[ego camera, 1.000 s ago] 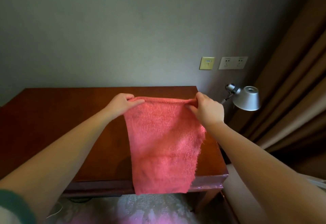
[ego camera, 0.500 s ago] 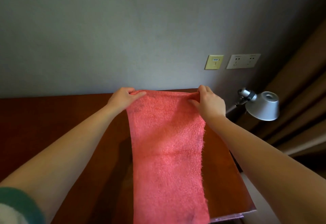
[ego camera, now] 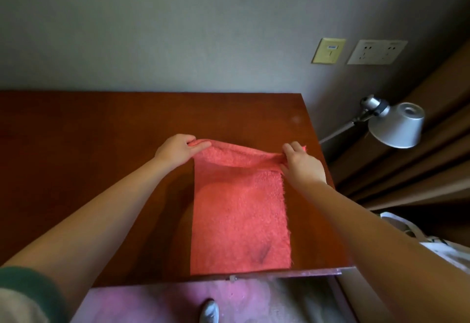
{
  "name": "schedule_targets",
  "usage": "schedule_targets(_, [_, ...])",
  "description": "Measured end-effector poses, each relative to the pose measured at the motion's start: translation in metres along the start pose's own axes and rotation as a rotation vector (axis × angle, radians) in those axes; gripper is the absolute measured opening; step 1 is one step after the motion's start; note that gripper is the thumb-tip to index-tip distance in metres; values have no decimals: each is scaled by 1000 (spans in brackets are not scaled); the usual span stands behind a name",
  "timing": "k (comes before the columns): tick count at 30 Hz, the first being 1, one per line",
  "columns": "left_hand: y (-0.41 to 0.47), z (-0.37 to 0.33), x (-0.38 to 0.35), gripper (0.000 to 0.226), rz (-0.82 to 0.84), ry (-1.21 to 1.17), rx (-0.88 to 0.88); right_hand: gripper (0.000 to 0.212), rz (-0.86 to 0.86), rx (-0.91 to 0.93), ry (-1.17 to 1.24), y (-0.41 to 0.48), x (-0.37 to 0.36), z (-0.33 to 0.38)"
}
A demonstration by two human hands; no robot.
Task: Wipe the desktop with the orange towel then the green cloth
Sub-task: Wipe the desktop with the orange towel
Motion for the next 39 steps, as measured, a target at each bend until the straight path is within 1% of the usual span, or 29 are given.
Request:
schedule_targets(5, [-61, 13, -27, 47, 5, 31, 58, 22, 27, 31, 18, -43, -20, -2])
schedule_targets(8, [-97, 18, -38, 43, -3, 48, 62, 27, 57, 39, 29, -70, -34, -7])
schedule_targets(11, [-131, 28, -56, 36, 36, 87, 39, 26, 109, 54, 25, -100, -51, -12])
schedule_targets(15, [-171, 36, -79, 29, 86, 222, -73, 24, 163, 97, -1, -136, -73, -14])
schedule_targets(17, [-186, 39, -90, 26, 105, 283, -106, 28, 214, 102, -15, -150, -86, -14])
schedule_targets(20, [-199, 47, -105, 32, 177, 434, -106, 33, 299, 87, 13, -164, -99, -16])
schedule_targets(22, [-202, 50, -107, 42, 181, 505, -89, 33, 350, 105, -7, -170, -104, -16])
schedule_targets(24, [-199, 49, -103, 47, 134, 510, -72, 47, 387, 130, -59, -171, -107, -15])
schedule_targets(25, [-197, 46, -102, 48, 101, 504, -70, 50, 373, 119, -43, -168, -105, -14])
schedule_targets(28, [-181, 30, -96, 42, -6, 407, -66, 53, 245, 53, 85, -151, -93, -10])
schedule_targets(31, [-158, 12, -99, 33, -110, 284, -96, 51, 104, 89, 128, -127, -87, 5])
schedule_targets(32, [-149, 7, -101, 30, -145, 266, -113, 52, 84, 114, 133, -119, -88, 12])
schedule_targets(34, [-130, 1, -107, 30, -186, 239, -112, 56, 119, 149, 113, -99, -100, 24])
schedule_targets(36, [-107, 3, -119, 41, -155, 242, -70, 63, 199, 142, 84, -76, -119, 32])
schedule_targets(37, [-96, 5, -127, 47, -130, 267, -47, 67, 232, 123, 77, -64, -129, 34])
schedule_targets(39, [-78, 8, -143, 54, -110, 402, -23, 75, 251, 70, 60, -44, -147, 36])
Point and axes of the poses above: each hand's wrist, its own y-axis towards the middle knuckle, its own x-axis out of the back of the hand, z = x × y, the point moved 10 cm from there along y, towards the middle knuckle, and after that the axes turned 1 degree about y, right-handed, at the moved point
